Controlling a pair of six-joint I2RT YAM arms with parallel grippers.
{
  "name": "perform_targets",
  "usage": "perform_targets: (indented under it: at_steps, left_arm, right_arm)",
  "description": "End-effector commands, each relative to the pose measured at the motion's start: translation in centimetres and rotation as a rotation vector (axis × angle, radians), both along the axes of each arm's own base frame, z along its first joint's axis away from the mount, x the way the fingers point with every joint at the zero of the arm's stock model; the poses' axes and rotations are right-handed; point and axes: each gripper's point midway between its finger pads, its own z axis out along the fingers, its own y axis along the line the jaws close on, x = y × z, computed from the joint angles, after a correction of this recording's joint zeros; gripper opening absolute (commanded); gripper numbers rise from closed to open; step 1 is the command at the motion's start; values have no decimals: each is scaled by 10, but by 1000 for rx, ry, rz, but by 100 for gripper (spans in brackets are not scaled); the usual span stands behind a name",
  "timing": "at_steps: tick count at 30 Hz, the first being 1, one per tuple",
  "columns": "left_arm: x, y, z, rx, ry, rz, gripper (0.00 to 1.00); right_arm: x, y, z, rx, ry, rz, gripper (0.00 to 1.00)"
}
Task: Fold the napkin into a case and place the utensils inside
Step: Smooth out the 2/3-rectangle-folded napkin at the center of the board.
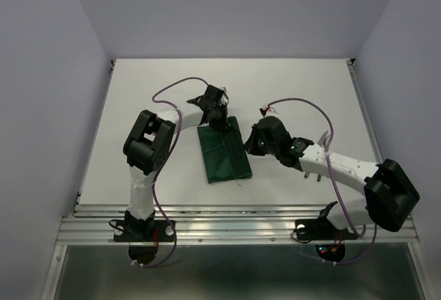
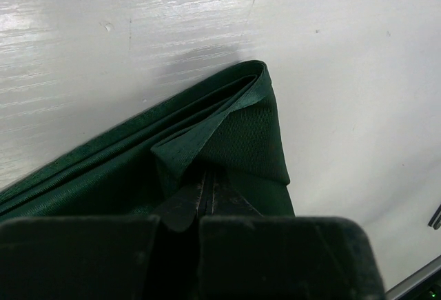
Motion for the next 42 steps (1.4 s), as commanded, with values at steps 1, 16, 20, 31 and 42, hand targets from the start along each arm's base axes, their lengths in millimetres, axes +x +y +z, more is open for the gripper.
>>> perform_targets:
  at_steps: [1, 16, 20, 31, 42]
  left_arm:
    - [2, 7, -1, 39, -2, -4, 0]
    - [-1, 13, 8, 45, -20, 4, 0]
    - [-1, 14, 10, 49, -26, 9, 0]
    - [-2, 18, 22, 54, -50, 4, 6]
    - [-13, 20, 41, 37, -75, -23, 22]
  right_arm:
    - [35, -6, 4, -57, -41, -43, 1]
    - [81, 18, -25, -8, -7, 3, 1]
    - [84, 21, -23, 0, -12, 7, 1]
    - [94, 19, -72, -71, 67, -47, 1]
    - [94, 18, -78, -77, 81, -60, 1]
